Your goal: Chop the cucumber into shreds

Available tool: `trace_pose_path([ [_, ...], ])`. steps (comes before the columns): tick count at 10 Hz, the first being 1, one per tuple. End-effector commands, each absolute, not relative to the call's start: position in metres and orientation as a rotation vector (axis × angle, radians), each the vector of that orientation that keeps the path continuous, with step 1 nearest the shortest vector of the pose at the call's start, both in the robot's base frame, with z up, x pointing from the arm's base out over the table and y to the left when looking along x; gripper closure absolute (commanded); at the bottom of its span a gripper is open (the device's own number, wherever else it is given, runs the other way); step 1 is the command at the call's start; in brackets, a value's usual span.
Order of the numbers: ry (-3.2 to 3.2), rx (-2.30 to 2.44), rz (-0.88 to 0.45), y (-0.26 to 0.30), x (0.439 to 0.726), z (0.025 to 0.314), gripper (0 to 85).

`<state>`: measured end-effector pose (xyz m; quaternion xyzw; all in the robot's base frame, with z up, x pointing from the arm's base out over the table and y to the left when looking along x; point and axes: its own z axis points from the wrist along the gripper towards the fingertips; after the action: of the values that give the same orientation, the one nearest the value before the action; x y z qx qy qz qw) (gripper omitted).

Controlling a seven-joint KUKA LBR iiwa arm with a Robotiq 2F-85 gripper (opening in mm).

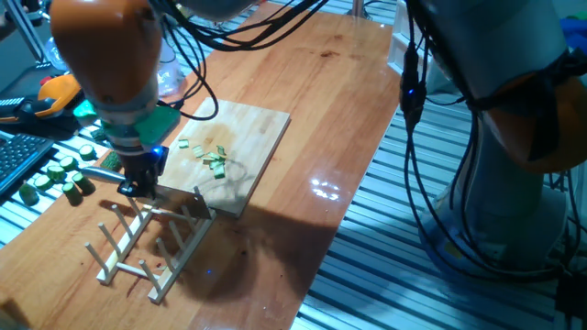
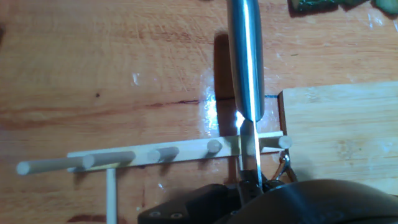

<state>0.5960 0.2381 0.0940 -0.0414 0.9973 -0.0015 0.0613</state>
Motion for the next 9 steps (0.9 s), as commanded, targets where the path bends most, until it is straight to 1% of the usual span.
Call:
trace_pose_path([
  [1,3.031,-0.132,-0.028,0.238,0.596,0.093,85.0],
  [2,3.061,-0.149,-0.069,0.237,0.596,0.09,85.0],
  [6,3.065,-0.182,-0.07,0.232,0.596,0.082,85.0],
  [8,3.064,-0.174,-0.102,0.231,0.595,0.08,85.0],
  [9,3.059,-0.157,-0.109,0.231,0.594,0.079,68.0],
])
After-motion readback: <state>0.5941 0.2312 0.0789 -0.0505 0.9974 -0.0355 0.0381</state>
